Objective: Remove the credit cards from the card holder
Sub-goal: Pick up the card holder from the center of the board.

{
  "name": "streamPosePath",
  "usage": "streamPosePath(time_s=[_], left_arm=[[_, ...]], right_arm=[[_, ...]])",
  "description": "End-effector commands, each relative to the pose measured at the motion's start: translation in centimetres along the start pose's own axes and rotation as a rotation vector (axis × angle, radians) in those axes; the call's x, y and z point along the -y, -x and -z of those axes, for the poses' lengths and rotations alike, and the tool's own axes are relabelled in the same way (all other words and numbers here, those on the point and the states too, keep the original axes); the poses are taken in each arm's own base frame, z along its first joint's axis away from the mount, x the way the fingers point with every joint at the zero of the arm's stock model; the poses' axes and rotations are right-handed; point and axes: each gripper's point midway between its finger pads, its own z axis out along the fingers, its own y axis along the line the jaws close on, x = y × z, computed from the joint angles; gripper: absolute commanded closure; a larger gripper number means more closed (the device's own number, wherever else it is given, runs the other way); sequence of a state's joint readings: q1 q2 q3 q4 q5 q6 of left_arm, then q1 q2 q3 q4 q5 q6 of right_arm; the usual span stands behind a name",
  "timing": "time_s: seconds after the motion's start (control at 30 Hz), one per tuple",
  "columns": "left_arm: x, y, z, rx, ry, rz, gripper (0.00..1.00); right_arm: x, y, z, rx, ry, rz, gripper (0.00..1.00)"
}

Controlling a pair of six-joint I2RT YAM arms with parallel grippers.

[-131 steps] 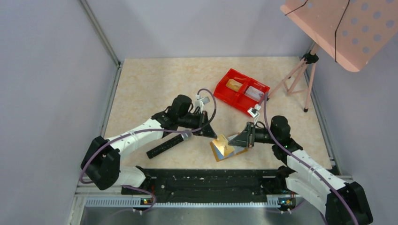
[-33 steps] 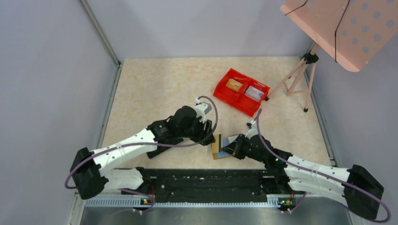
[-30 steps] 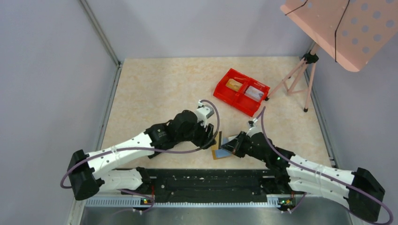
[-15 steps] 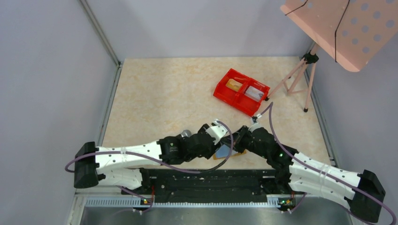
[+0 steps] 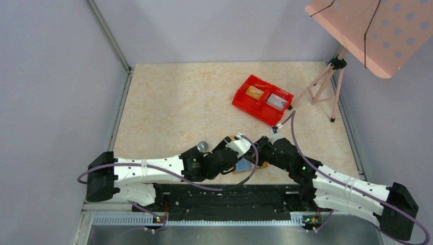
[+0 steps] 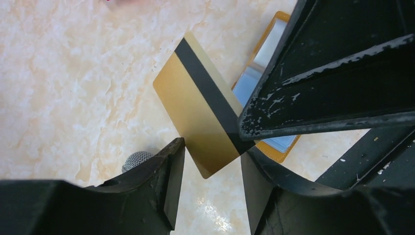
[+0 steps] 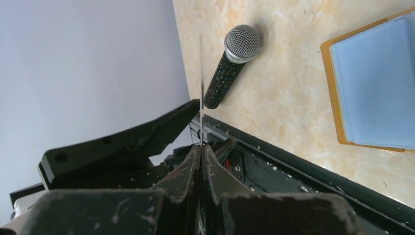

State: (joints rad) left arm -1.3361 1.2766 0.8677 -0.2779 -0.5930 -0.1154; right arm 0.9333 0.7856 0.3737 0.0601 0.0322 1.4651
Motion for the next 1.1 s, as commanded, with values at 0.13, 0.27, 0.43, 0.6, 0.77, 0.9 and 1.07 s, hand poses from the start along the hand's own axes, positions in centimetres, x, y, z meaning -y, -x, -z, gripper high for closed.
streamPosePath(time_s=[0.13,0.27,0.43,0.6,0.77,0.9,1.07], left_arm=[[0.7,0.5,-0.7,0.021,0.011,-0.011,0.82],[0.4,0.1,-0.7,0.002,0.038,0.0,1.0],[0.2,0.2,-0.5,0.011,0.043,0.037,1.0],[-0.1,0.7,0.1,0.004,-0.03,0.128,1.0],[0.0,1.3,1.3,-0.011,-0.188,0.282,1.0],[-0.1,2.0,2.5,-0.019,-0.355,0.441,1.0],[-0.3,3.8,4.8,0.004,-0.504,0.552,1.0]], right_arm=[[-1.1,-0.1,-0.3,-0.011,0.061,0.007,1.0],[-1.1,0.4,-0.5,0.015,0.073,0.051,1.0],[-1.2,1.9,-0.1,0.084,0.093,0.22,0.74],[-1.8,4.5,2.0,0.232,0.134,0.511,0.64],[-2.3,5.5,3.5,0.283,0.151,0.745,0.75],[-2.7,5.1,3.8,0.216,0.181,0.853,0.62],[-4.0,3.9,3.7,0.045,0.332,0.861,0.44]])
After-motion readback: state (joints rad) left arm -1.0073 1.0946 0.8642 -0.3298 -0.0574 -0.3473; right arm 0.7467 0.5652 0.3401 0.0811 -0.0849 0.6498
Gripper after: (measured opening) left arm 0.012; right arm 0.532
